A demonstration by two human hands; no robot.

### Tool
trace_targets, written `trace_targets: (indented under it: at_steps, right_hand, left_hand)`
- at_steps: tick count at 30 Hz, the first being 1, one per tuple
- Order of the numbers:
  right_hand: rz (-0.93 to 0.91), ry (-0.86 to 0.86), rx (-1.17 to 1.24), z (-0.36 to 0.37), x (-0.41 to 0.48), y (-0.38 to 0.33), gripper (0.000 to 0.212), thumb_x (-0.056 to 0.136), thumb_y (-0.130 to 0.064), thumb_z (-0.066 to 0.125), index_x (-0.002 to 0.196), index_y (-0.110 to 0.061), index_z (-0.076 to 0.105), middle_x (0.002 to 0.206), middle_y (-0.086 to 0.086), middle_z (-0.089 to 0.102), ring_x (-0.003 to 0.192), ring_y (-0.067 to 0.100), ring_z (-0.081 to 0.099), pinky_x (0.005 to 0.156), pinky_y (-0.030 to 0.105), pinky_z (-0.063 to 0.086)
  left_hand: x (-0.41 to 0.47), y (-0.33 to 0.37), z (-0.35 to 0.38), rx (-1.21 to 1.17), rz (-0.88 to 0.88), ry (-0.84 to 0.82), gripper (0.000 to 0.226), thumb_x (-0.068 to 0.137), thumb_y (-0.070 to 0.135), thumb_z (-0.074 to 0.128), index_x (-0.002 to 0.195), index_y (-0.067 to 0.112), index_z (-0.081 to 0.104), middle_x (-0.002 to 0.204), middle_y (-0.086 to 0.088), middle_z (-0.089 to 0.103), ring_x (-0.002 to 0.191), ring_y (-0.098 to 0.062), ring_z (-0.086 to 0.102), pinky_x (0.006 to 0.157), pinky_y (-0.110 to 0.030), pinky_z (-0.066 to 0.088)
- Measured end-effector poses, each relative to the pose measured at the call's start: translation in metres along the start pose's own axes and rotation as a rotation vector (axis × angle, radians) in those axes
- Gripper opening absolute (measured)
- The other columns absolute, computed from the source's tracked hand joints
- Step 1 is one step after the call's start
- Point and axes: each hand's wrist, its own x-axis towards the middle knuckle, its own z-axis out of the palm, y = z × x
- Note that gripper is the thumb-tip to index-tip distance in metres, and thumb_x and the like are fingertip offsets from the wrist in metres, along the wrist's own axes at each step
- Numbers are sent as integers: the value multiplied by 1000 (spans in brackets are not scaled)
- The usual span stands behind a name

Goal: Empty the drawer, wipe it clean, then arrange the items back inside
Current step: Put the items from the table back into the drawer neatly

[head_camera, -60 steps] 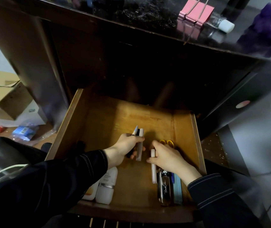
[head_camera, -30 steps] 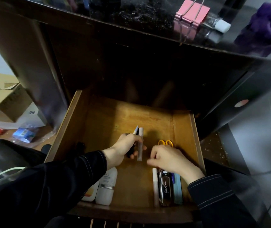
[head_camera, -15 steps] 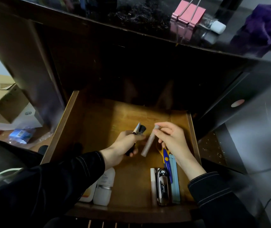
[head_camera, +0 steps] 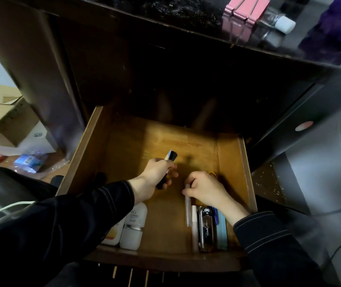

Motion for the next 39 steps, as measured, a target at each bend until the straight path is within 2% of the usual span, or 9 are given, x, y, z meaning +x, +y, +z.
trace_targets:
  at_steps: [5, 12, 18, 26, 29, 32, 35, 37, 39]
  right_hand:
    - [-26, -53, -166, 2, 0, 2, 29, 72, -51, 80, 87, -34, 61, 78, -15, 65, 73, 7, 62, 62, 30, 50]
    - [-69, -130, -236, 2, -2, 2, 32, 70, -51, 81, 84, -33, 59, 83, -13, 66, 75, 7, 62, 69, 36, 56]
    - [-154, -263, -272, 3, -10, 3, 35, 65, -53, 84, 79, -31, 60, 81, -14, 62, 70, 5, 59, 54, 28, 45]
    - [-187, -266, -304, 5, -11, 5, 35, 66, -54, 82, 80, -34, 57, 83, -14, 59, 71, 6, 58, 51, 25, 39]
    - [-180, -250, -286, 2, -12, 3, 31, 72, -55, 79, 82, -32, 61, 82, -14, 61, 72, 6, 60, 53, 28, 45]
    - [-139, -94, -163, -8, -11, -2, 20, 86, -54, 66, 83, -34, 64, 81, -12, 66, 73, 6, 63, 65, 34, 54]
    - [-106, 144, 139, -19, -10, -6, 12, 98, -42, 57, 94, -35, 65, 83, -12, 69, 80, 2, 64, 76, 32, 54]
    - [-95, 226, 378, -25, -10, -10, 12, 100, -37, 56, 103, -31, 66, 85, -9, 71, 72, -3, 62, 71, 25, 51]
    - [-81, 218, 551, -29, -12, -13, 18, 99, -37, 59, 113, -28, 66, 91, -5, 71, 62, -2, 60, 60, 20, 48]
  left_hand:
    - [0, -2, -1, -5, 5, 0, 28, 92, 16, 61, 116, 2, 60, 79, -9, 67, 45, -16, 48, 39, -20, 33]
    - [0, 0, -1, -7, 7, 4, 28, 91, 16, 61, 116, 3, 60, 77, -8, 67, 46, -15, 48, 39, -20, 33]
    - [-2, 1, -2, -9, 5, -2, 25, 93, 15, 59, 114, 2, 63, 80, -9, 67, 48, -16, 48, 40, -20, 34]
    - [-1, 0, -3, -32, -4, -5, 26, 94, 14, 58, 115, -1, 61, 82, -11, 65, 50, -16, 47, 41, -23, 34]
    - [-1, 1, -2, -47, -16, -12, 26, 94, 13, 56, 114, -3, 62, 81, -12, 65, 50, -17, 47, 42, -24, 35]
    - [-2, 2, -2, -49, -34, -59, 28, 95, 14, 49, 112, -3, 64, 80, -12, 65, 50, -17, 48, 42, -23, 34]
    - [-5, 3, -2, -20, -35, -149, 31, 95, 16, 44, 110, -2, 64, 80, -12, 67, 50, -18, 48, 43, -22, 35]
    - [-7, 4, -1, 9, -41, -222, 32, 95, 17, 42, 109, 0, 64, 81, -12, 68, 52, -18, 48, 44, -22, 35]
    - [-10, 6, 2, 32, -47, -294, 32, 95, 18, 39, 108, 2, 64, 82, -12, 68, 52, -18, 47, 43, -22, 34]
